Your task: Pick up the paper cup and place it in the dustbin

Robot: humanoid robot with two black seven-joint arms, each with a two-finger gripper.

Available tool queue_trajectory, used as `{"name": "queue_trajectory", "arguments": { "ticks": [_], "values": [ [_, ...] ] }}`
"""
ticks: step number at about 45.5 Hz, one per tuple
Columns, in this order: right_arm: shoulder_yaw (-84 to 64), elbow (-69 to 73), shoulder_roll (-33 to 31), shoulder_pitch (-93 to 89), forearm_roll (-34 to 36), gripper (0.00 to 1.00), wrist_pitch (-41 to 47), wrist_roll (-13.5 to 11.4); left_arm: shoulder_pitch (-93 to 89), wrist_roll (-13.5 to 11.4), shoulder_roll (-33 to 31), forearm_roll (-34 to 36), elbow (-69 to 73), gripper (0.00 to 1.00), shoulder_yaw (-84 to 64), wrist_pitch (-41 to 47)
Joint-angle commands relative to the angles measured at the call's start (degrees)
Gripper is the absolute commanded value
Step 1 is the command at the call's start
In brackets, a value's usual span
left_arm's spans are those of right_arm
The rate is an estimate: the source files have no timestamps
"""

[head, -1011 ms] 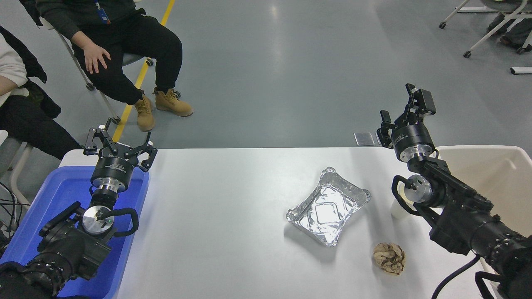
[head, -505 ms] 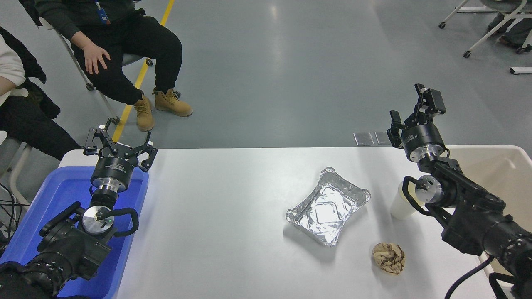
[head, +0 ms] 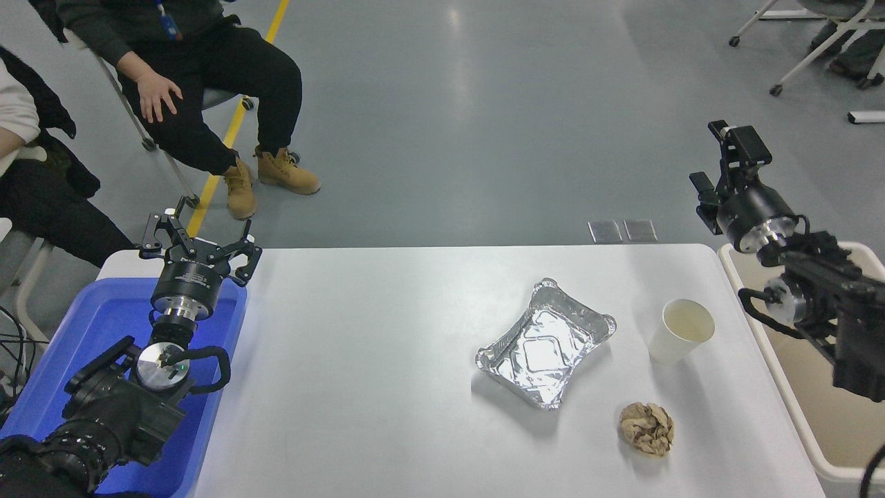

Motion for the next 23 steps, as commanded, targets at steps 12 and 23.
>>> {"name": "queue_trajectory", "arguments": {
  "ticks": [12,23],
  "values": [
    [-45.1,9.5,-2.5,29.2,0.3,1.00,1.4,-3.6,0.0,0.0,0.0,0.0,0.0,0.99,0.0,0.0],
    [-65.6,15.2,4.6,42.1,1.3,1.00,6.6,-15.0,0.0,0.0,0.0,0.0,0.1,0.99,0.0,0.0]
  ]
}}
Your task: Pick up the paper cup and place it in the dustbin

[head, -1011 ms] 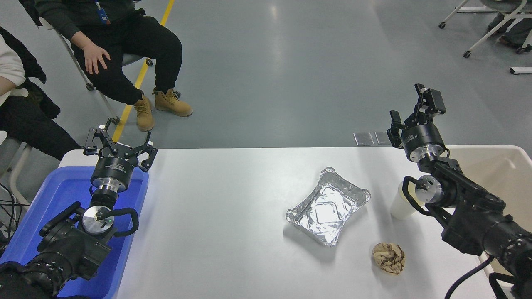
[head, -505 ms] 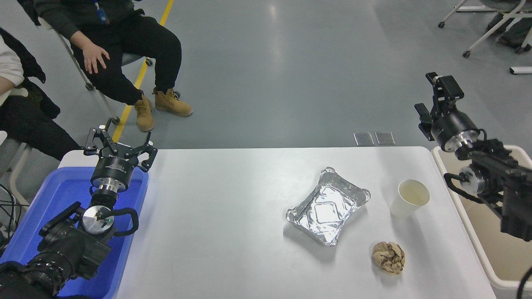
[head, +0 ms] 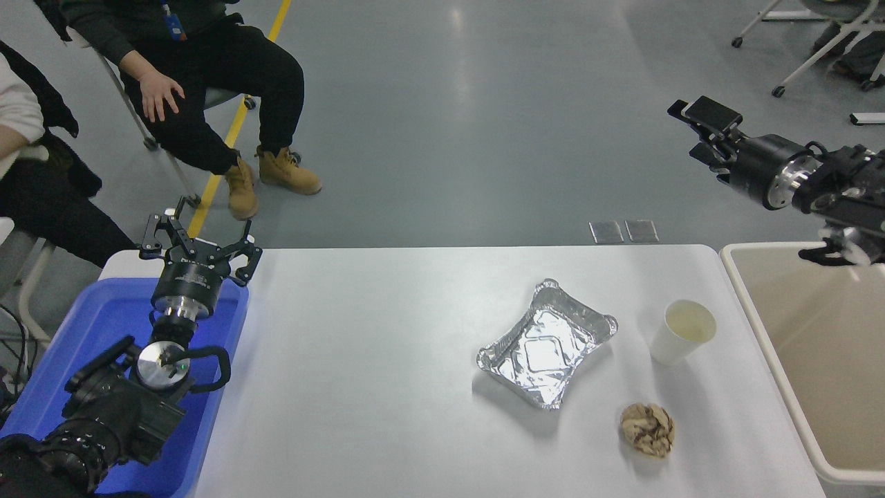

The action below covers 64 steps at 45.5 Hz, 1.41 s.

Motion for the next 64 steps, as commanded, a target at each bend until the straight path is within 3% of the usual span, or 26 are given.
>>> {"name": "queue_trajectory", "arguments": {
  "ticks": [1,20,32,46,64],
  "values": [
    [-22.3,5.2,6.2,13.7,1.2,1.00,4.4,-8.9,0.0,0.0,0.0,0.0,0.0,0.99,0.0,0.0],
    [-42.0,8.1,17.1,27.6,1.3,1.00,23.0,-9.7,0.0,0.0,0.0,0.0,0.1,0.99,0.0,0.0],
    [-42.7,12.5,20.8,33.8,1.1,1.00,28.4,-9.7,0.0,0.0,0.0,0.0,0.1,0.99,0.0,0.0],
    [-40.5,12.6,23.1,29.3,0.8,1.00,27.9,-9.7,0.0,0.0,0.0,0.0,0.1,0.99,0.0,0.0],
    [-41.6,12.1,20.8,18.6,-0.6,1.00,22.4,-9.7,0.0,0.0,0.0,0.0,0.1,0.99,0.0,0.0]
  ]
}}
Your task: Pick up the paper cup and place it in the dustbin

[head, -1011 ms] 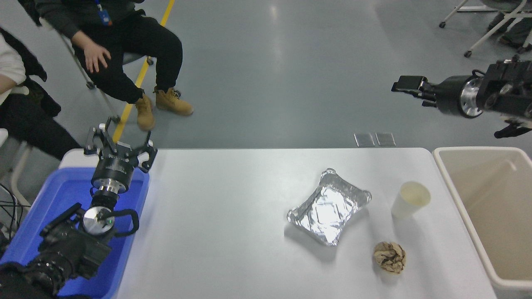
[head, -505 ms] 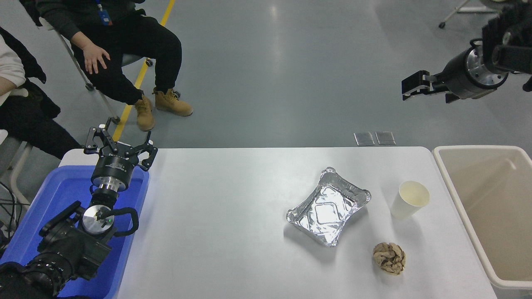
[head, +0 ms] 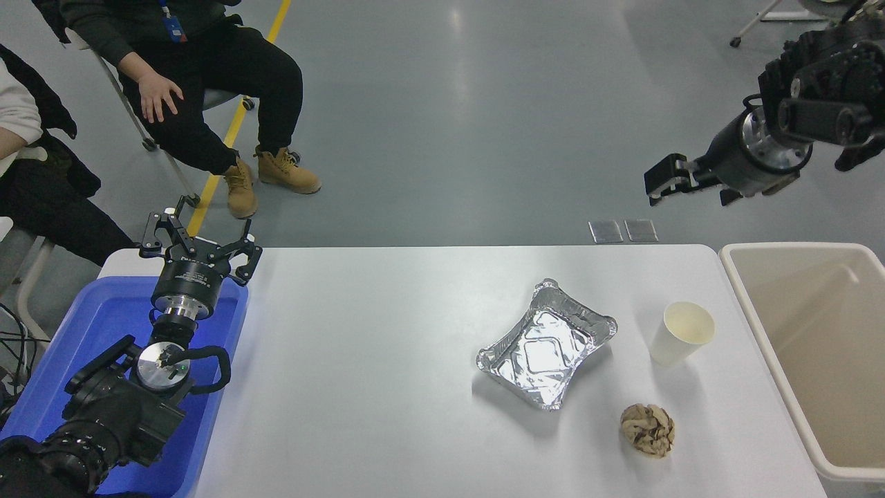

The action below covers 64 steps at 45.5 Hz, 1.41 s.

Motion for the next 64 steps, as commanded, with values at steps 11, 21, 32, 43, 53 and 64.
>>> {"name": "queue_trajectory", "arguments": {
  "ticks": [11,21,32,43,53,64],
  "values": [
    [-0.5,-2.4,-4.4,-12.8,-5.0,1.00,-6.8,0.0,0.1,0.0,0.0,0.0,0.0,0.99,0.0,0.0],
    [0.2,-6.5,-4.6,-19.6,-4.4,1.00,-10.4,0.0,0.1,0.0,0.0,0.0,0.1,0.99,0.0,0.0],
    [2.8,-14.6,-4.6,-29.4,-3.9,1.00,-12.2,0.0,0.1,0.0,0.0,0.0,0.0,0.99,0.0,0.0],
    [4.1,-18.3,-5.3,-33.3,-3.8,1.00,-12.7,0.0,0.0,0.0,0.0,0.0,0.0,0.99,0.0,0.0],
    [5.8,-20.0,-6.4,-36.3,-3.9,1.00,-13.7,0.0,0.1,0.0,0.0,0.0,0.0,0.99,0.0,0.0],
    [10.0,-22.2,-6.3,-40.6,-3.9,1.00,-15.3,0.0,0.1,0.0,0.0,0.0,0.0,0.99,0.0,0.0]
  ]
}}
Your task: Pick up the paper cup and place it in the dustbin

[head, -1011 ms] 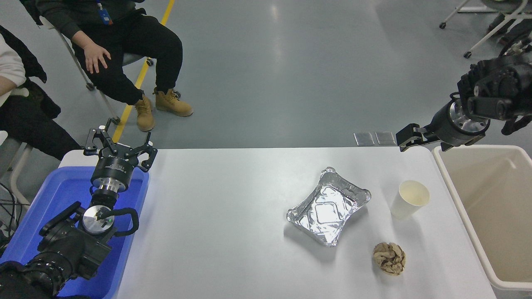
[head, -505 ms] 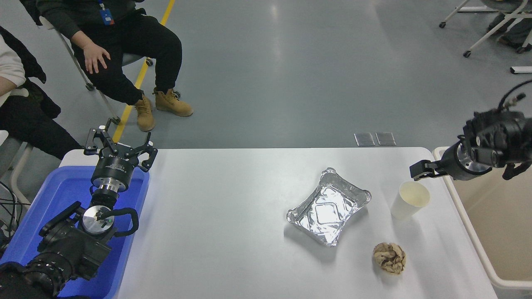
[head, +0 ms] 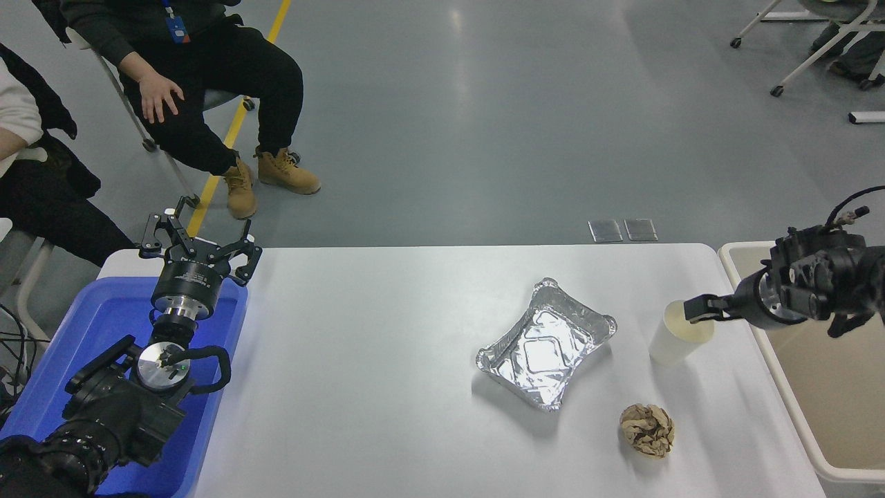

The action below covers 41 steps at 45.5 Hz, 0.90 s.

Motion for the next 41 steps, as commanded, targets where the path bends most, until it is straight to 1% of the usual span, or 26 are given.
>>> {"name": "queue_trajectory", "arguments": {
  "ticks": [1,9,11,13,16,19,21,25,30,34,41],
  "values": [
    [3.4,-2.2,-0.2,-4.0,0.0,1.00,-1.6,0.0,0.0,0.0,0.0,0.0,0.0,0.99,0.0,0.0],
    [3.6,-3.0,-0.3,-5.2,0.0,0.99,-3.9,0.0,-0.1,0.0,0.0,0.0,0.0,0.99,0.0,0.0],
    [3.6,-2.9,-0.3,-5.3,0.0,0.96,-4.7,0.0,0.0,0.0,0.0,0.0,0.0,0.99,0.0,0.0],
    [3.6,-3.0,-0.3,-5.3,0.0,0.90,-5.5,0.1,-0.1,0.0,0.0,0.0,0.0,0.99,0.0,0.0],
    [3.6,-2.9,-0.2,-5.4,-0.3,0.85,-6.9,0.1,0.0,0.0,0.0,0.0,-0.1,0.99,0.0,0.0],
    [3.5,-2.9,-0.1,-5.5,-1.1,0.75,-8.1,0.1,0.0,0.0,0.0,0.0,0.0,0.99,0.0,0.0],
    [3.3,-2.9,0.1,-5.4,-1.2,0.63,-8.5,0.1,-0.1,0.0,0.0,0.0,0.0,0.99,0.0,0.0],
    [2.8,-2.8,0.2,-5.3,-2.0,0.32,-8.5,0.1,0.0,0.0,0.0,0.0,0.0,0.99,0.0,0.0],
    [3.0,-2.6,0.2,-5.3,-3.4,0.10,-8.4,0.1,0.0,0.0,0.0,0.0,0.0,0.99,0.0,0.0],
    [3.2,-2.6,0.2,-5.3,-3.3,0.00,-8.2,0.1,0.0,0.0,0.0,0.0,-0.1,0.99,0.0,0.0],
    [3.2,-2.3,0.2,-5.3,-3.3,0.00,-7.8,0.1,0.0,0.0,0.0,0.0,0.0,0.99,0.0,0.0]
  ]
}}
